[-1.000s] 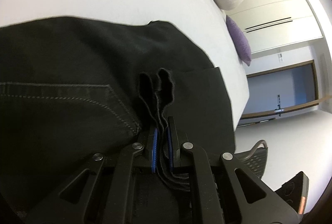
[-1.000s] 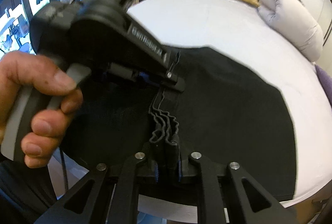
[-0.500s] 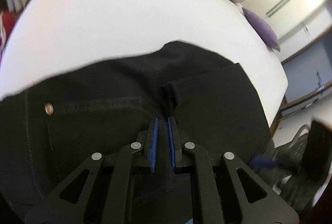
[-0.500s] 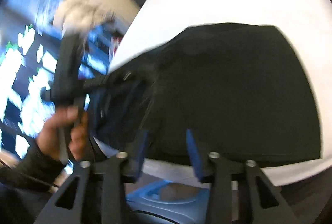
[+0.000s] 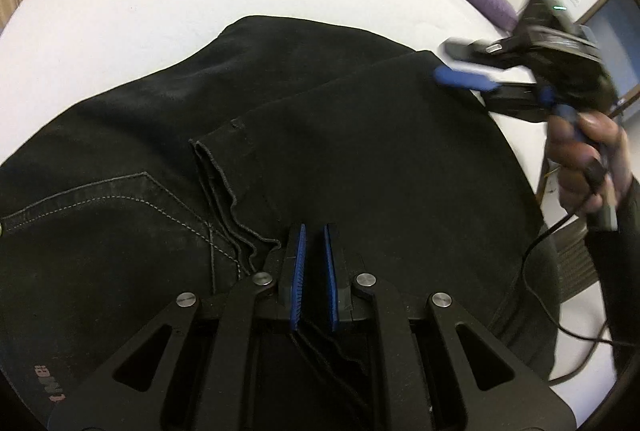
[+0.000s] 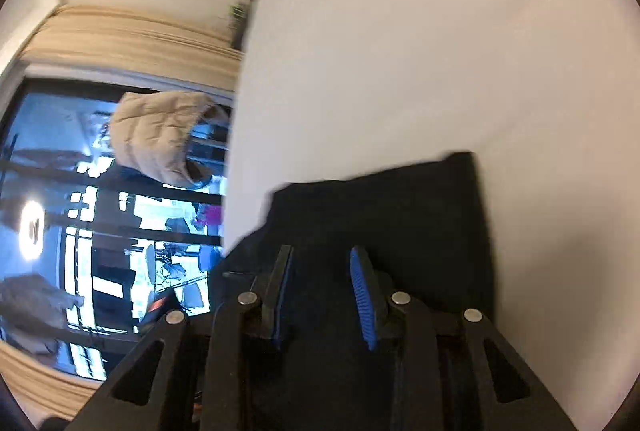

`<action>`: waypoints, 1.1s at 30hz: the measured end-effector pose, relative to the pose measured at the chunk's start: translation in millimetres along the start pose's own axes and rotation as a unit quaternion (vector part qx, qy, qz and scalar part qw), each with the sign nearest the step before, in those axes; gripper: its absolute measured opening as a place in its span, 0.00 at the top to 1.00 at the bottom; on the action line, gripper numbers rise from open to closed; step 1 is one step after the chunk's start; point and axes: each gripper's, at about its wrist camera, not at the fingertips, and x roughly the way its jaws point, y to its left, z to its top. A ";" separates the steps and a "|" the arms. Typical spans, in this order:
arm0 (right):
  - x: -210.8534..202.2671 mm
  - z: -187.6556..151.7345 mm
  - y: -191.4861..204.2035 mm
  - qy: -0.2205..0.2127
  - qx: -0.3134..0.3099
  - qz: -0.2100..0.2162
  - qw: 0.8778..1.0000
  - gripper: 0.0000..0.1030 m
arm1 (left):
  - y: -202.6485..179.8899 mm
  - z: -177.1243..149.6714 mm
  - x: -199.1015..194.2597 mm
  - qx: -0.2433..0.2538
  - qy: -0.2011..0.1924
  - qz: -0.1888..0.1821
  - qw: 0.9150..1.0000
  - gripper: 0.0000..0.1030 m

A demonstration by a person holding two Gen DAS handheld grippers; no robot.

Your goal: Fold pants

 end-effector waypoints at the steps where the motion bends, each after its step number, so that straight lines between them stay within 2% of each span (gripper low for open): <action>1: 6.0 0.2 -10.7 0.011 0.015 -0.004 1.000 0.82 | -4.4 0.8 2.1 0.006 -0.002 0.009 1.000 0.91; 2: 10.7 -0.3 -17.1 0.018 0.018 -0.009 1.000 0.93 | -5.9 -2.1 1.1 0.014 -0.004 0.019 1.000 0.91; 3: 11.3 -4.4 -19.3 0.020 0.016 -0.009 1.000 0.94 | -9.2 -2.1 1.0 0.019 -0.005 0.024 1.000 0.91; 11: -16.8 -69.7 -24.4 0.058 -0.021 -0.017 0.998 0.94 | -25.2 2.1 6.3 0.021 -0.006 0.029 0.999 0.91; 15: -30.5 -90.6 -27.3 0.056 -0.009 -0.015 0.998 0.93 | -35.8 10.4 13.4 0.020 -0.008 0.029 0.999 0.91; 23: -46.6 -139.9 -37.1 0.041 0.026 -0.025 0.999 0.93 | -25.9 8.5 14.9 0.015 -0.013 0.021 1.000 0.91; 24: -52.8 -145.1 -37.6 0.036 0.024 -0.032 0.999 0.90 | -25.1 8.2 14.2 0.015 -0.015 0.020 1.000 0.91; 25: -58.2 -151.2 -35.7 0.031 0.023 -0.037 0.999 0.77 | -25.0 8.1 11.6 0.015 -0.016 0.019 1.000 0.91; 26: -63.2 -155.4 -34.3 0.028 0.024 -0.043 0.998 0.52 | -23.9 7.6 9.9 0.014 -0.019 0.016 1.000 0.91; 27: -67.8 -158.2 -31.9 0.023 0.022 -0.060 0.998 0.40 | -22.6 6.6 8.4 0.012 -0.023 0.013 1.000 0.91; 28: -72.5 -160.6 -28.2 0.013 0.015 -0.079 0.997 0.36 | -20.8 5.1 7.7 0.010 -0.027 0.009 1.000 0.91; 29: -75.2 -161.8 -22.3 0.007 0.007 -0.082 0.997 0.36 | -19.5 4.0 6.1 0.008 -0.031 0.004 0.999 0.91; 33: -85.6 -150.0 19.0 -0.027 -0.035 -0.042 0.998 0.36 | -14.5 -1.3 -8.2 -0.010 -0.046 -0.006 0.999 0.91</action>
